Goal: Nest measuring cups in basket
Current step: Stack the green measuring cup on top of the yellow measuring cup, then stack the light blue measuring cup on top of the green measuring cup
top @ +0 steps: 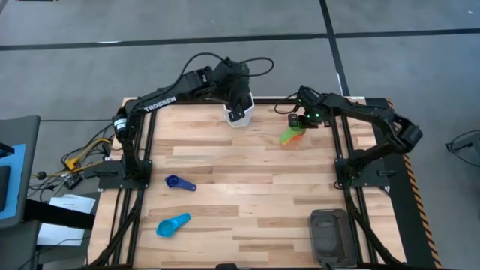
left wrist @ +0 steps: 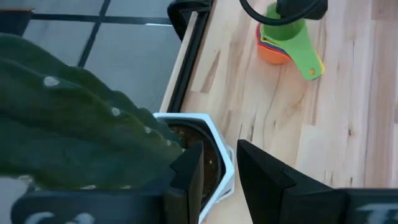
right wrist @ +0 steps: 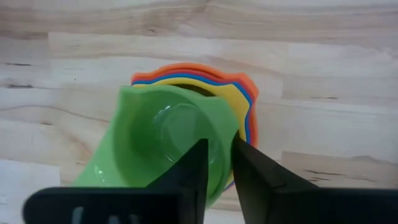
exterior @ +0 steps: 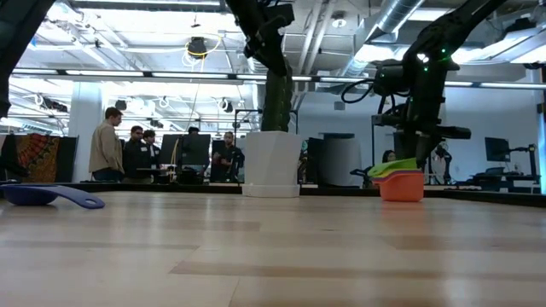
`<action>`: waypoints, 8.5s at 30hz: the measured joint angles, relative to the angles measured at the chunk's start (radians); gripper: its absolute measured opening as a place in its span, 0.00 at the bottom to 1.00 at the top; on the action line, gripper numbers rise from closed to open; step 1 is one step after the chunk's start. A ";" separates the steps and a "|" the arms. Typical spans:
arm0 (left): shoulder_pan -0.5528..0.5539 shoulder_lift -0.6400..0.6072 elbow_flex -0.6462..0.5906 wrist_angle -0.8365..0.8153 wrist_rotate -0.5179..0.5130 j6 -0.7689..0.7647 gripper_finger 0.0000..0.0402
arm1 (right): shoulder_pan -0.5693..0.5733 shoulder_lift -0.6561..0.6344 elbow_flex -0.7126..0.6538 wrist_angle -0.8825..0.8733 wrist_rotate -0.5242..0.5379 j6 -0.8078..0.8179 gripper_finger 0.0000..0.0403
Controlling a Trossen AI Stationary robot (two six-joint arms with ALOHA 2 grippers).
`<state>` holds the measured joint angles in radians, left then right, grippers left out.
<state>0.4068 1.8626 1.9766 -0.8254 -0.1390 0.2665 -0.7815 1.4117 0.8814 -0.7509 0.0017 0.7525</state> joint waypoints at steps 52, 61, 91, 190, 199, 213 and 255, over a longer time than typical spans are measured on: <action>0.064 -0.038 0.000 -0.047 0.159 0.035 0.22 | 0.332 0.074 0.000 0.214 0.028 -0.193 0.24; 0.064 -0.039 0.000 -0.049 0.159 0.031 0.22 | 0.332 -0.015 0.001 0.234 0.035 -0.134 0.24; -0.336 -0.514 -0.654 0.287 -0.239 -0.841 0.22 | 0.702 -0.211 0.001 0.555 -0.110 -0.125 0.24; -1.355 -0.602 -1.363 0.361 0.183 -2.163 0.31 | 0.860 0.085 0.000 1.052 0.023 0.140 0.24; -1.355 -0.601 -1.372 0.418 0.125 -2.182 0.31 | 0.859 0.085 0.000 1.052 0.024 0.140 0.24; -1.354 -0.567 -1.390 0.403 0.101 -2.181 0.31 | 0.858 0.085 0.000 1.051 0.024 0.137 0.24; -0.784 -0.514 -0.841 0.247 -0.309 0.234 0.00 | 0.898 0.116 0.012 1.188 -0.270 0.276 0.53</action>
<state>-0.3767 1.3487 1.1355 -0.5779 -0.4481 0.5004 0.1170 1.5280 0.8939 0.4374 -0.2680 1.0284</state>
